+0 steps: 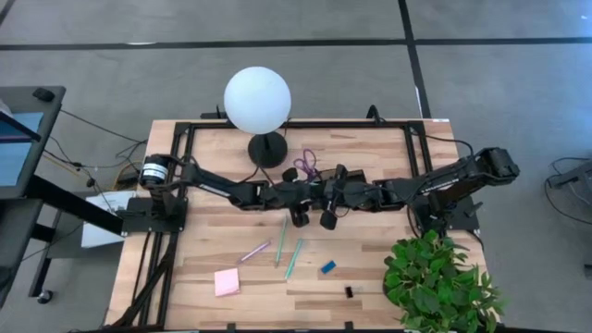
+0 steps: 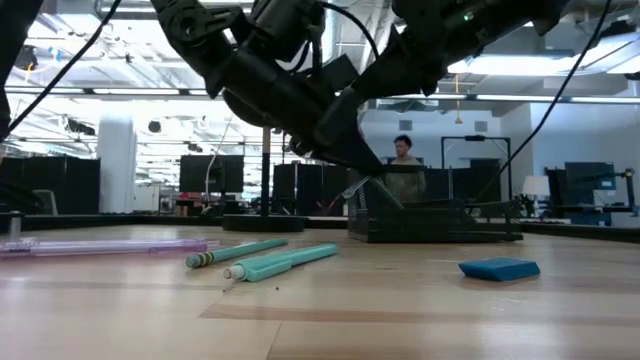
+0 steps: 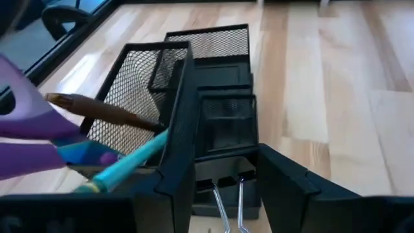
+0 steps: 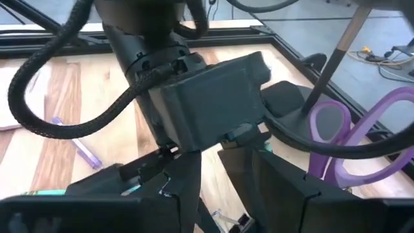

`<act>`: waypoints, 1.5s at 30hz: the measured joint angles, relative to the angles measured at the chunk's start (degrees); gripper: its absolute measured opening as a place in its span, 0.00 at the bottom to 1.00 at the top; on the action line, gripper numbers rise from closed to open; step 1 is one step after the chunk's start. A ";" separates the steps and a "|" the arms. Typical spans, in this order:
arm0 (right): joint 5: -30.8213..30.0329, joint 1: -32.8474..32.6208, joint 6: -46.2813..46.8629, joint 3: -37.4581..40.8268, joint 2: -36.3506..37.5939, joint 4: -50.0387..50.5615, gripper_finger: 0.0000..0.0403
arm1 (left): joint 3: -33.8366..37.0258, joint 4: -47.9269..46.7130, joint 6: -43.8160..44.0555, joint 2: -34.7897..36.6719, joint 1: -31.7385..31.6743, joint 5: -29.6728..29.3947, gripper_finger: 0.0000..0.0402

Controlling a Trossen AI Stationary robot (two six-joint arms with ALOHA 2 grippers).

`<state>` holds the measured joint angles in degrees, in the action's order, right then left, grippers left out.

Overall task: Pick and place office supplies into organizer
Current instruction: Put the top black binder clip into the black desk organizer

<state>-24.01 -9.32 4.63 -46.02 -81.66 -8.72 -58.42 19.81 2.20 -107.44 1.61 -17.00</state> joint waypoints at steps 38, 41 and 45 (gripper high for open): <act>-27.08 -6.43 -0.57 -0.11 10.20 1.28 0.33 | -2.02 27.39 -17.56 -11.94 4.10 -11.09 0.34; -27.08 -6.41 -0.57 -0.11 10.20 1.51 0.33 | -4.19 26.95 -18.71 -13.90 4.15 -12.34 0.34; -26.93 -6.43 -0.54 -0.11 10.20 2.02 0.33 | -7.08 21.86 -18.71 -15.78 4.15 -16.09 0.34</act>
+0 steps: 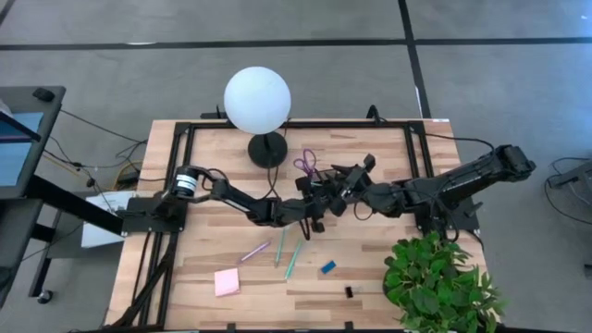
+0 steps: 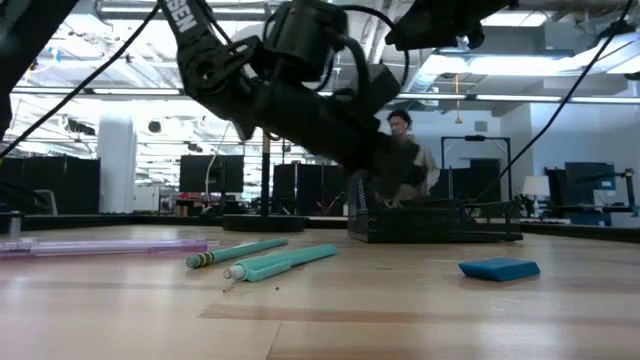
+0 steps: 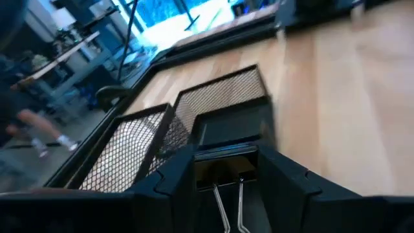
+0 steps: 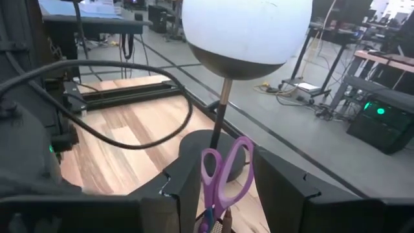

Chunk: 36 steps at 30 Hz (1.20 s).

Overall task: Pick and place office supplies into organizer
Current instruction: Put the top black binder clip into the black desk organizer, then put the black binder clip into the black desk organizer

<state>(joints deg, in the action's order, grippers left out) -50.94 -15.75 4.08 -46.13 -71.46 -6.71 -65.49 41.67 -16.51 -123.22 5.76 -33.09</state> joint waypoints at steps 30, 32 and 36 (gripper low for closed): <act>0.07 -0.54 1.04 0.00 -0.02 2.10 0.33 | -12.15 -31.16 6.54 0.26 1.65 -4.42 0.52; 0.03 -1.04 1.02 0.00 -0.02 2.04 0.33 | -14.81 -35.76 6.61 0.28 2.42 -4.78 0.52; 0.71 -2.64 1.98 0.02 0.93 3.66 0.33 | -20.70 -49.50 11.82 0.87 3.63 -4.31 0.52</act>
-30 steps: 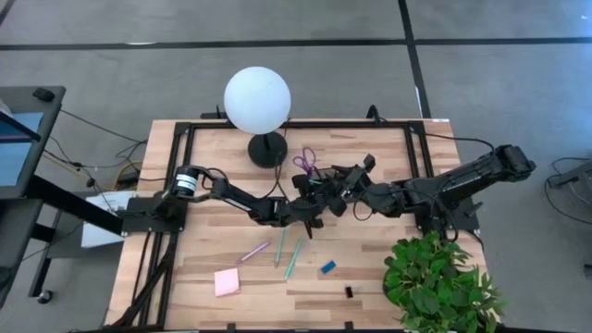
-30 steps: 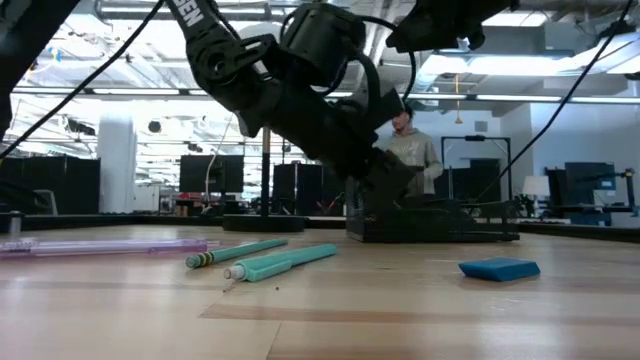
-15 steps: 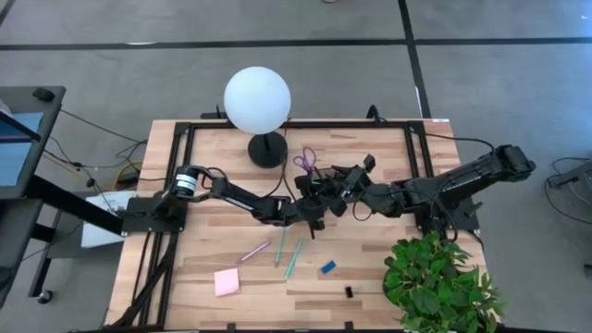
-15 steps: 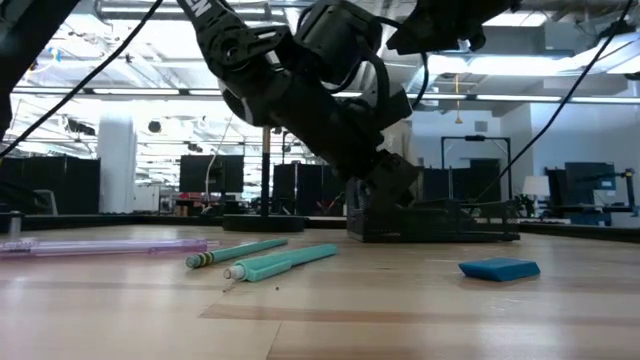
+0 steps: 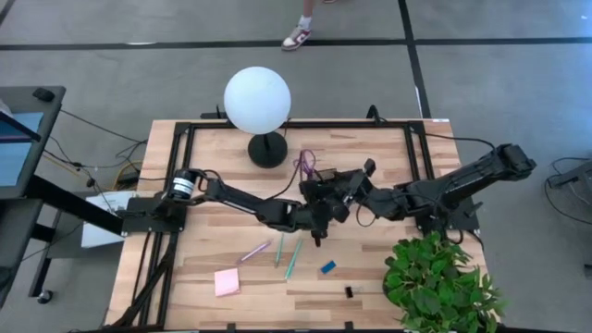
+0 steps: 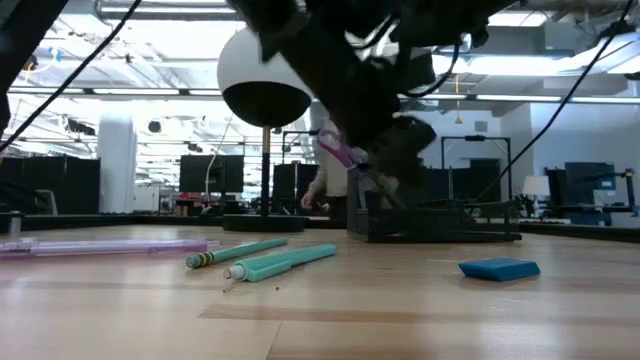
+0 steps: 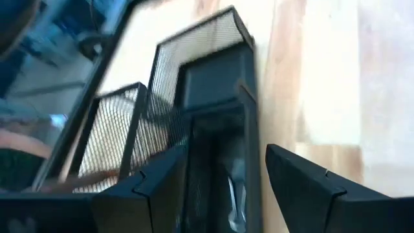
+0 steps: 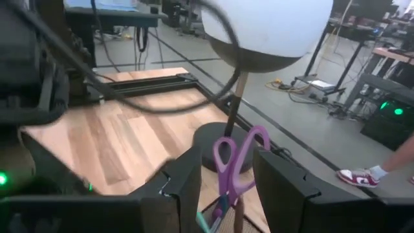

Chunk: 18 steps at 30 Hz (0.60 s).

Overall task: Pick and place office supplies into organizer
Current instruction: Put the black binder clip into the black desk organizer

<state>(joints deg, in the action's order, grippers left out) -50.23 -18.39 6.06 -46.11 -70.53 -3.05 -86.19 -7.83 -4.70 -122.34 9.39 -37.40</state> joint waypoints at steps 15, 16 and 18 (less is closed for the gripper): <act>-2.87 -7.35 6.49 0.07 9.17 13.03 0.33 | -7.45 -44.58 27.78 5.35 6.34 -7.43 0.52; -3.59 -7.63 5.90 0.07 10.00 13.03 0.33 | -7.45 -48.04 29.95 6.44 7.16 -9.61 0.52; -3.96 -7.90 5.71 0.04 11.56 13.59 0.33 | -7.45 -54.42 35.71 8.99 8.57 -13.54 0.52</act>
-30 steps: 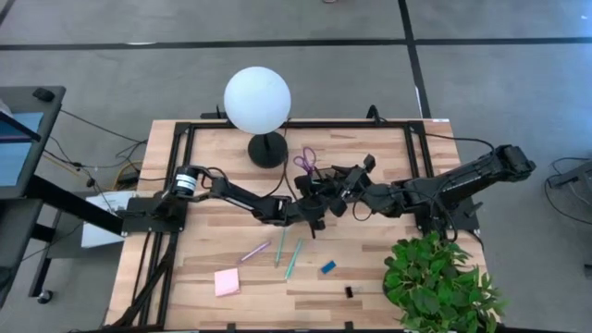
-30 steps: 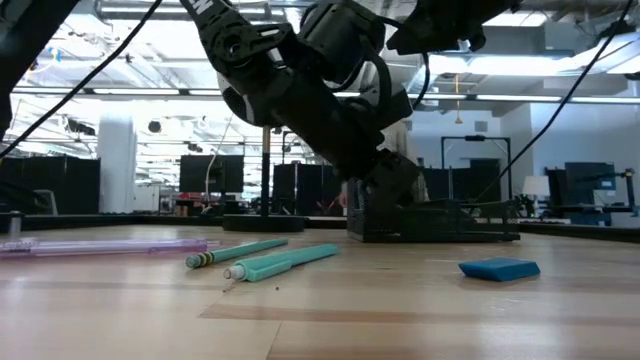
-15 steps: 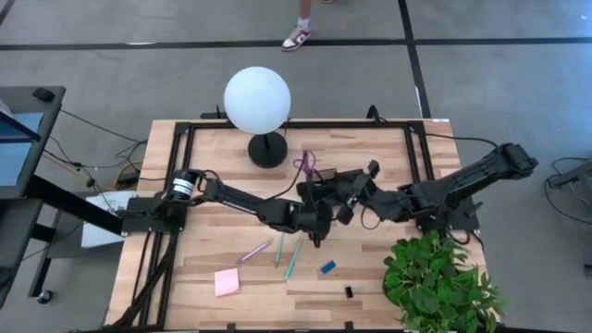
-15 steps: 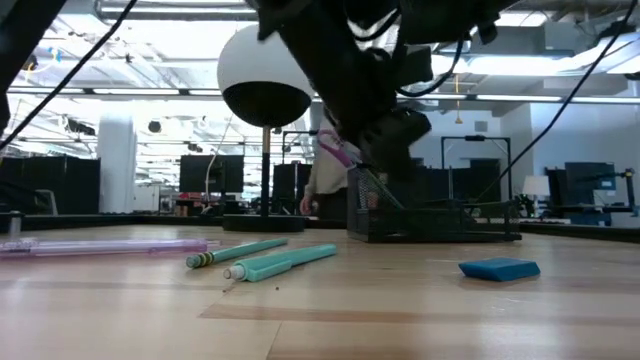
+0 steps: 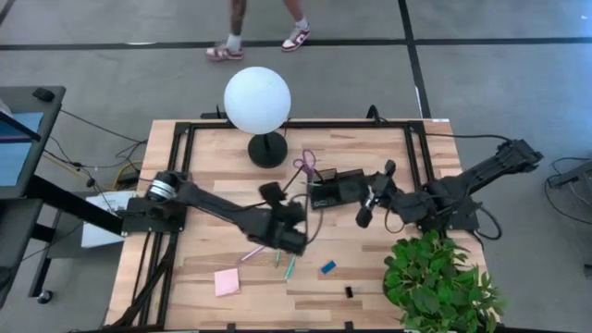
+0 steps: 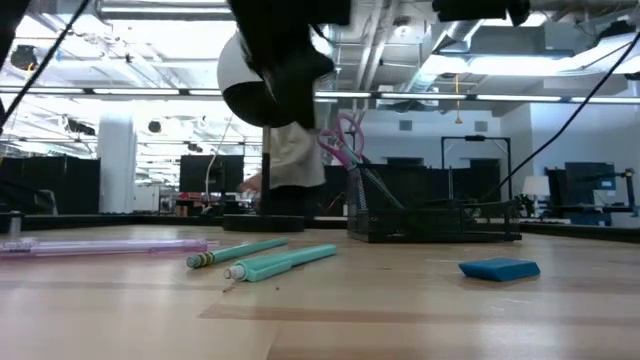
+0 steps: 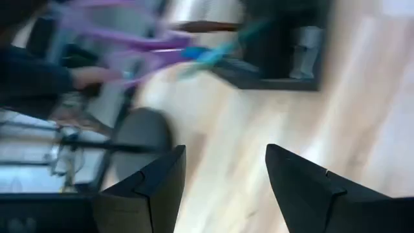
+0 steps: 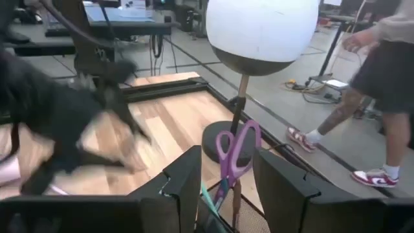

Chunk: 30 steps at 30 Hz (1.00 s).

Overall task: Pick and place office supplies into organizer
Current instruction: Put the black binder clip into the black desk organizer

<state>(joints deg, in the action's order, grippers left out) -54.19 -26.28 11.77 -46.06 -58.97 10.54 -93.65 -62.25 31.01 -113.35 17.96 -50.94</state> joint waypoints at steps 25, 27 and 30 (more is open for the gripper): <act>54.75 9.49 -12.22 11.72 -7.76 -18.81 0.33 | 20.98 -3.40 26.37 26.83 16.21 -10.01 0.52; 58.62 10.86 -12.22 11.72 -11.87 -20.58 0.33 | 21.70 -3.11 26.74 27.27 16.20 -10.01 0.52; 68.47 11.97 -11.70 11.72 -18.51 -24.20 0.33 | 21.73 -2.90 26.68 27.27 16.19 -10.04 0.52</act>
<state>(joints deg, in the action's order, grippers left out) 14.27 -14.31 0.07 -34.35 -77.48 -13.66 -71.92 -65.15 57.69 -86.08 34.15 -60.98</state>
